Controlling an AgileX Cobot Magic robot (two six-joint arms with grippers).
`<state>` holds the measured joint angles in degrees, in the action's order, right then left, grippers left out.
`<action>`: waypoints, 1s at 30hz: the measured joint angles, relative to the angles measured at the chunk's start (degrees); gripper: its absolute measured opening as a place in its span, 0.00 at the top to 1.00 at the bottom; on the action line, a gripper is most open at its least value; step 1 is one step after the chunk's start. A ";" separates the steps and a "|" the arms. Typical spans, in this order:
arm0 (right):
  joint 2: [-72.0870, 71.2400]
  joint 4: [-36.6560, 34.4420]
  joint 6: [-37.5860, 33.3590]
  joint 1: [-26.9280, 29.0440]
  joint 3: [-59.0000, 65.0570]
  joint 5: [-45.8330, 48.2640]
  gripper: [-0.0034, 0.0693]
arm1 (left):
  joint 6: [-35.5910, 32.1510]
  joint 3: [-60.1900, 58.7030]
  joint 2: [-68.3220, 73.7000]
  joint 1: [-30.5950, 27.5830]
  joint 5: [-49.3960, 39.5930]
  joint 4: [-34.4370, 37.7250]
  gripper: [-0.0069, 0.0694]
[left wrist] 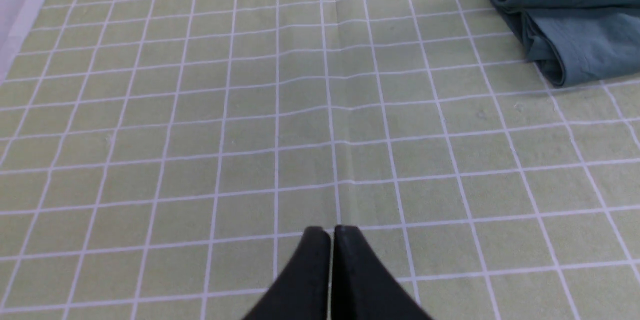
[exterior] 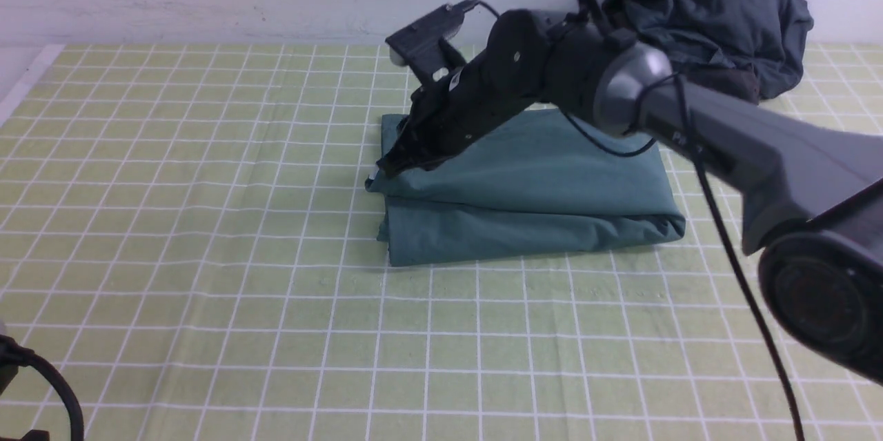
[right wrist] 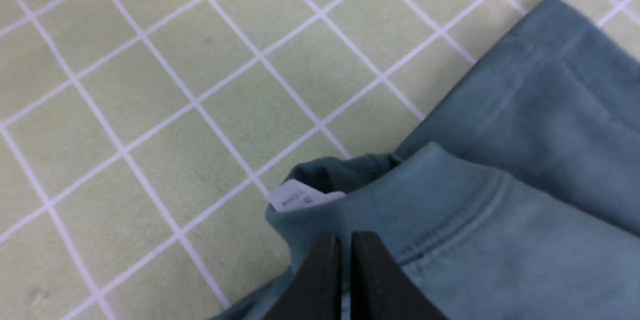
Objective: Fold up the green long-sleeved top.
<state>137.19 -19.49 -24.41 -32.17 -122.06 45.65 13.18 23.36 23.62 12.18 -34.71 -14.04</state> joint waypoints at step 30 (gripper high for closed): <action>-63.22 34.83 17.68 4.20 24.82 23.36 0.97 | -8.77 -5.09 -20.73 6.58 -1.80 2.75 0.91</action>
<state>73.96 15.34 -6.73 -27.97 -97.24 69.00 4.41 18.27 2.89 18.76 -36.51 -11.29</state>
